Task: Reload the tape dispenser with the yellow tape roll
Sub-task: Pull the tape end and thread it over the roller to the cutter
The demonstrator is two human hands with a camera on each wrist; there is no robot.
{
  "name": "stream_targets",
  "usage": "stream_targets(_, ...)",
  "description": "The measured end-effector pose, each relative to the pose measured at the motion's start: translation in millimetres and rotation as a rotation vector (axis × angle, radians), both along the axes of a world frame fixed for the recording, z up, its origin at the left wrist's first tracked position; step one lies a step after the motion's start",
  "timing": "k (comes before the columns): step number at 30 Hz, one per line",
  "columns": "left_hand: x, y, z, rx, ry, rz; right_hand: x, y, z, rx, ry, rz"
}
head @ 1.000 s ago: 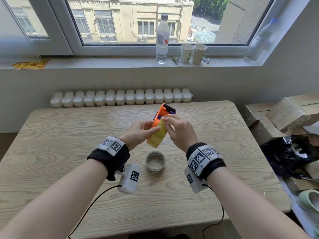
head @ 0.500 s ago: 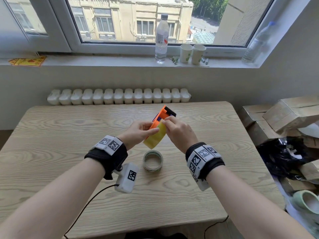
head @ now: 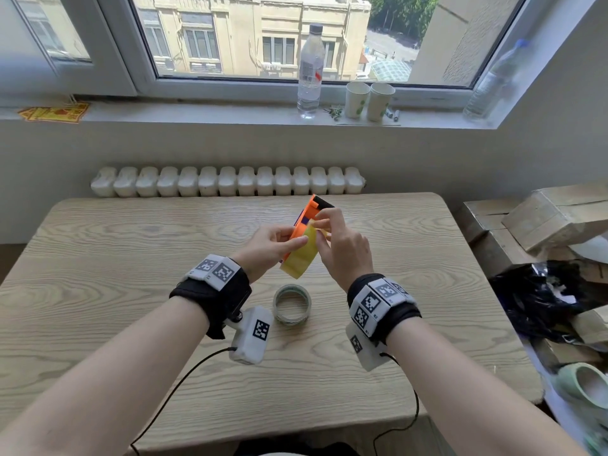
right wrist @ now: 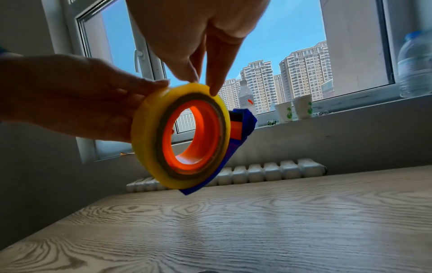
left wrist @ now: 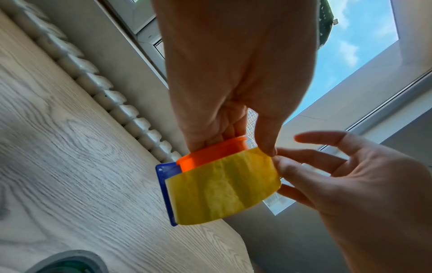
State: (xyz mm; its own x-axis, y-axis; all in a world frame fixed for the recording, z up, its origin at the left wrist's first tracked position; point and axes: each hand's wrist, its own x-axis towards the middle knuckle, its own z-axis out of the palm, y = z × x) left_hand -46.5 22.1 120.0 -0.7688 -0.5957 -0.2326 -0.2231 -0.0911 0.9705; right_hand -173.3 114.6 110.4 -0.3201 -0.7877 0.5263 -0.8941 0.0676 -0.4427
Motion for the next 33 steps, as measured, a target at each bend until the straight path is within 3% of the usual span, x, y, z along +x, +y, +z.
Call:
stream_targets(2, 1.8, 0.0, -1.6, -0.006, -0.008, -0.001, -2.2, 0.6, -2.1, 0.027, -0.056, 0.016)
stream_targets(8, 3.7, -1.1, -2.7, -0.006, -0.011, -0.003, -1.8, 2.9, -9.6, 0.051, 0.078, 0.052)
stream_targets(15, 5.2, -2.4, -3.6, -0.005, -0.025, -0.020, -0.6, 3.3, -0.2, 0.033, 0.059, 0.061)
stream_targets(25, 6.9, -4.1, 0.4, -0.025, -0.089, -0.068, 2.7, 3.6, 6.8, 0.040, 0.380, 0.000)
stream_targets(33, 4.6, -1.0, -1.7, -0.062, -0.088, -0.073, 3.8, 2.5, 4.2, -0.004, 0.325, 0.008)
